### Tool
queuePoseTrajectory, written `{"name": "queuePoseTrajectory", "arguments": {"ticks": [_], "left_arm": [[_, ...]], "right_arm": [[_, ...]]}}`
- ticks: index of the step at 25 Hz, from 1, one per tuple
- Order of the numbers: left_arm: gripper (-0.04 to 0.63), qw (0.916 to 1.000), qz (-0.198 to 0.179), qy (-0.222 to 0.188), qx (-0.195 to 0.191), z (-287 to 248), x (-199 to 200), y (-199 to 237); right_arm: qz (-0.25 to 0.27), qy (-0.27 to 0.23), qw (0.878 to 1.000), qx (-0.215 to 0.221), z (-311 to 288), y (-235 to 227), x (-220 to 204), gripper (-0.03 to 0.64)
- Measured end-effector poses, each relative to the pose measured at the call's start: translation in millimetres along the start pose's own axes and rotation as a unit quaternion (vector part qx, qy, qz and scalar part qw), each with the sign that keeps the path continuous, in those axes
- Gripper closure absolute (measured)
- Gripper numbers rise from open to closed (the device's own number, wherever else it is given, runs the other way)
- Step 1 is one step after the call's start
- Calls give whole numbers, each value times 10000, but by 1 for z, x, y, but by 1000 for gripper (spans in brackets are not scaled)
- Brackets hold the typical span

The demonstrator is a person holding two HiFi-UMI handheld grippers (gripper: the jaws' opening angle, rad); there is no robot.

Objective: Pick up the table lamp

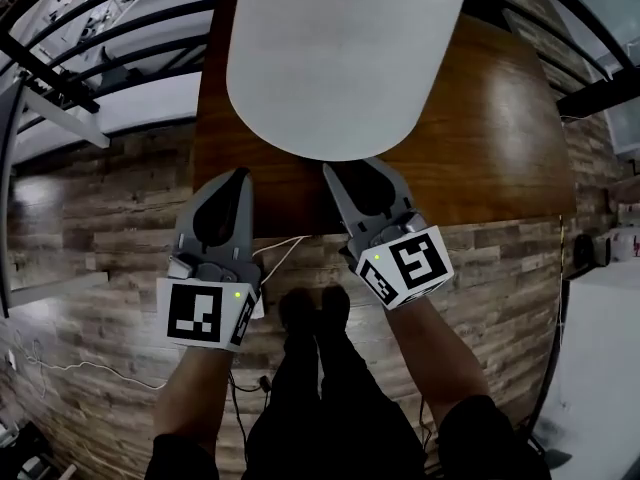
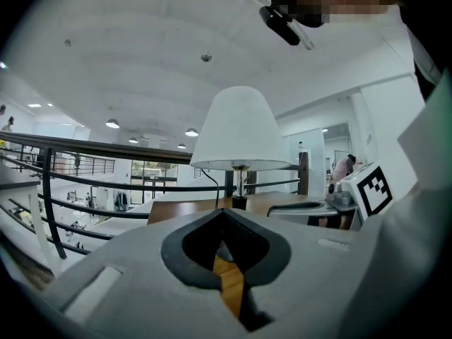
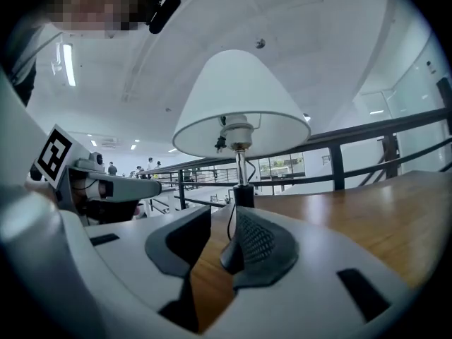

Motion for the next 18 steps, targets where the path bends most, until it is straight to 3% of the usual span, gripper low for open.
{"name": "queuePoseTrajectory", "arguments": {"ticks": [5, 10, 18], "left_arm": [[591, 9998, -12, -99, 189, -13, -6, 13], [591, 9997, -72, -154, 194, -20, -5, 19], [591, 9993, -39, -304, 209, -24, 1, 25]], "right_arm": [[176, 5, 9982, -582, -25, -14, -8, 468], [224, 68, 9975, -660, -54, -18, -12, 416], [303, -215, 9946, -969, -73, -28, -8, 410]]}}
Point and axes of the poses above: the fingertips, and each gripper's own axes: z backward along the fingers, y to its left, x out of its top, the point moved 7 cm from there along z, backward along the fingers, and after that the axes turned 8 degrees about x, right-handed, at the moved point
